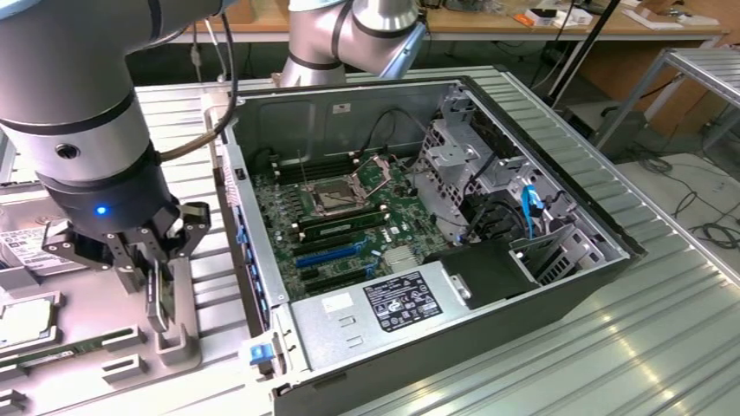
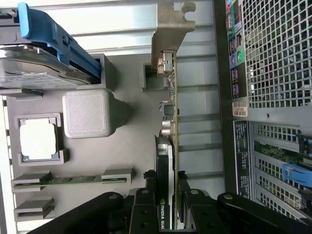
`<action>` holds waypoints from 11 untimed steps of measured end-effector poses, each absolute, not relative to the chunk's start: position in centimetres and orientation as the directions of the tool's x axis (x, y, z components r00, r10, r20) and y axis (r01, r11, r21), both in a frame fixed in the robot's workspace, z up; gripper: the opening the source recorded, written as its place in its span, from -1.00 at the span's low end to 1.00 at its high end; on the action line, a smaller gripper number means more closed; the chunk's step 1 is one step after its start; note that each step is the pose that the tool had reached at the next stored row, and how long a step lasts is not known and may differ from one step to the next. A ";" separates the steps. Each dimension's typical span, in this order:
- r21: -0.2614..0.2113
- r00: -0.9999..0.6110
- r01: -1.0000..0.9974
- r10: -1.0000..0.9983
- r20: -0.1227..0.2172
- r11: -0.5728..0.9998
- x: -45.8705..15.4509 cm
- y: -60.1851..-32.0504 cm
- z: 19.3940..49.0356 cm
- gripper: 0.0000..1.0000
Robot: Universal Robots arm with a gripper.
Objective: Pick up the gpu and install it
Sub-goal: 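Pick up the gpu and move the gpu toward the slot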
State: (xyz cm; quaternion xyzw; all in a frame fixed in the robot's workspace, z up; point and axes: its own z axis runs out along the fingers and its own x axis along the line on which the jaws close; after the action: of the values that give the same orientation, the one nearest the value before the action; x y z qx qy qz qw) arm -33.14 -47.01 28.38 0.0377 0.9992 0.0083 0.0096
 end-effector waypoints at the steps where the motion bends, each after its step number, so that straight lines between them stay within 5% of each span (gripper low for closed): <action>1: 0.017 -0.997 0.075 0.076 -0.019 0.997 -33.1 -47.0 28.7 -0.46; 11: 0.018 -0.997 0.075 0.076 -0.018 0.997 -33.1 -47.0 29.0 -0.46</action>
State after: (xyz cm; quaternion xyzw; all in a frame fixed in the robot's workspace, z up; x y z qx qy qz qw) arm -33.14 -47.01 29.03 0.0377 0.9992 0.0085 0.0095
